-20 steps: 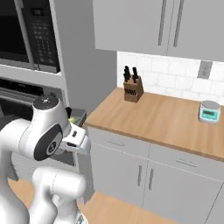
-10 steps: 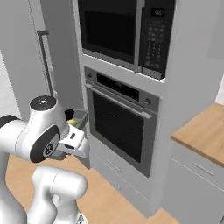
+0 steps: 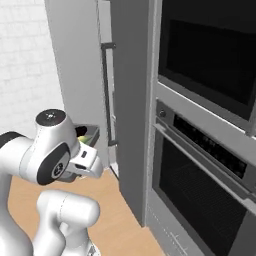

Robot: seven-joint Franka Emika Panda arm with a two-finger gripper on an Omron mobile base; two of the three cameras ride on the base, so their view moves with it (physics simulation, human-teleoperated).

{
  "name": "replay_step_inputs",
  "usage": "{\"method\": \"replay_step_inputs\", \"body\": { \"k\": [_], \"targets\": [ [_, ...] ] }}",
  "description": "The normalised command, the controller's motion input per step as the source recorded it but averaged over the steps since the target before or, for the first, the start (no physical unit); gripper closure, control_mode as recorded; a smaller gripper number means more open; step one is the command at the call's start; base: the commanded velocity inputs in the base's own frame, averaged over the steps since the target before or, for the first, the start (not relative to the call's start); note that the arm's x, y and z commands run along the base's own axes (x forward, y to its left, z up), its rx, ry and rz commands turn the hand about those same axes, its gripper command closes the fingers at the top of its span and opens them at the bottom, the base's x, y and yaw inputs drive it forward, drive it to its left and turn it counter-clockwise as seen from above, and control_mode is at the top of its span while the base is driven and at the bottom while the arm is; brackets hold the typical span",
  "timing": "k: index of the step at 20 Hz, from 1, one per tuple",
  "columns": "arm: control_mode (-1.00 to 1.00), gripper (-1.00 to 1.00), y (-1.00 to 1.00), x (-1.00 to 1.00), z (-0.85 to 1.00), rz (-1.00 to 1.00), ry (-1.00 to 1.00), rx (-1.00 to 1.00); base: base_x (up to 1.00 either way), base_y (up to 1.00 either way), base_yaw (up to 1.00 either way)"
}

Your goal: Take the meat container that has the fish and place it on the second highest rack of the freezer. Then take the vegetable container that has the avocado and corn and place it on the highest rack of the freezer.

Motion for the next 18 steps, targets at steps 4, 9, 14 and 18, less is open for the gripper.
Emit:
{"method": "replay_step_inputs", "body": {
  "k": [4,9,14,18],
  "targets": [
    [1.0,1.0,0.0,0.0,0.0,0.0,0.0,0.0,1.0,0.25,0.26],
    [1.0,1.0,0.0,0.0,0.0,0.0,0.0,0.0,0.94,0.41,0.07],
    [1.0,1.0,0.0,0.0,0.0,0.0,0.0,0.0,0.79,0.86,-0.31],
    [1.0,1.0,0.0,0.0,0.0,0.0,0.0,0.0,0.84,0.62,-0.48]
  ]
}}
